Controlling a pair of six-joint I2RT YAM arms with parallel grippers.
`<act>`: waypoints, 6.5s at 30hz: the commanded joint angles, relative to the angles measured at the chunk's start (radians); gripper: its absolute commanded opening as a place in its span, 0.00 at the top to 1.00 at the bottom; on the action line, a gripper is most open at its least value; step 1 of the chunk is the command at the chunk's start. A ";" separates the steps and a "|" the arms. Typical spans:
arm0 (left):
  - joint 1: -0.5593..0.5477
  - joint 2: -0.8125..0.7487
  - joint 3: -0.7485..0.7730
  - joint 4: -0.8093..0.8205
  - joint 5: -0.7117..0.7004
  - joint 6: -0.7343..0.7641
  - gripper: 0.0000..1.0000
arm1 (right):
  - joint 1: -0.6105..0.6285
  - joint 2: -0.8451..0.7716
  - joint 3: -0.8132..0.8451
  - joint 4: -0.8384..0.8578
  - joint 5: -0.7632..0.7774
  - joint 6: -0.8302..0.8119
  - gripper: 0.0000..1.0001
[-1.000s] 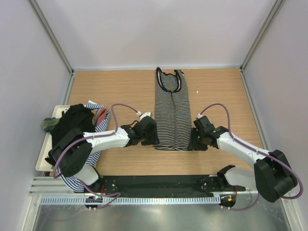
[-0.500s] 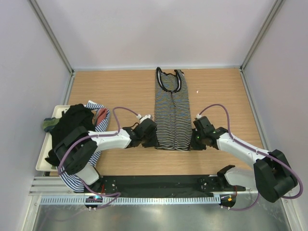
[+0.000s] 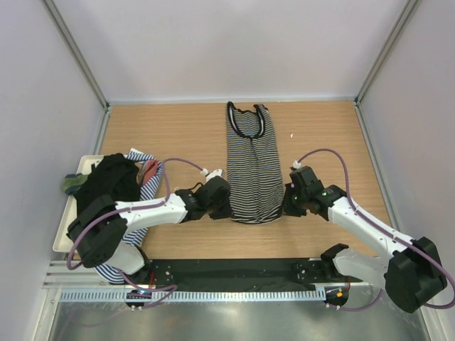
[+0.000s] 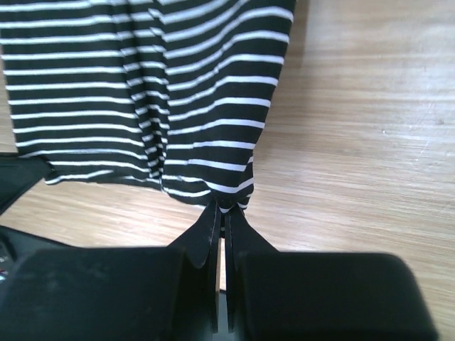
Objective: Fold and stack the tank tops
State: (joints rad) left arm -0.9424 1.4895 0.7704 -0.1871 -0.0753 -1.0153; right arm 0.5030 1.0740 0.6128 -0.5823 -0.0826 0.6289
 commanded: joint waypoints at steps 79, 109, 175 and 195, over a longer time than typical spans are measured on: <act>0.472 0.704 1.183 -0.287 0.005 0.366 0.20 | -0.231 0.923 1.095 0.131 0.310 -0.186 0.37; 0.399 0.479 0.558 0.028 0.243 0.242 0.35 | -0.265 0.751 0.524 0.320 -0.052 -0.164 0.49; 0.379 0.378 0.409 -0.052 0.161 0.267 1.00 | -0.270 0.670 0.386 0.248 -0.059 -0.140 0.99; 0.173 -0.116 0.073 -0.179 0.091 0.159 1.00 | -0.104 0.146 0.166 -0.057 0.014 -0.075 0.99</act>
State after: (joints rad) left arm -0.7467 1.4612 0.8639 -0.3187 0.0719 -0.8227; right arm 0.3920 1.3361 0.7834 -0.5713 -0.1127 0.5171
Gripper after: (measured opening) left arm 0.006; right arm 0.085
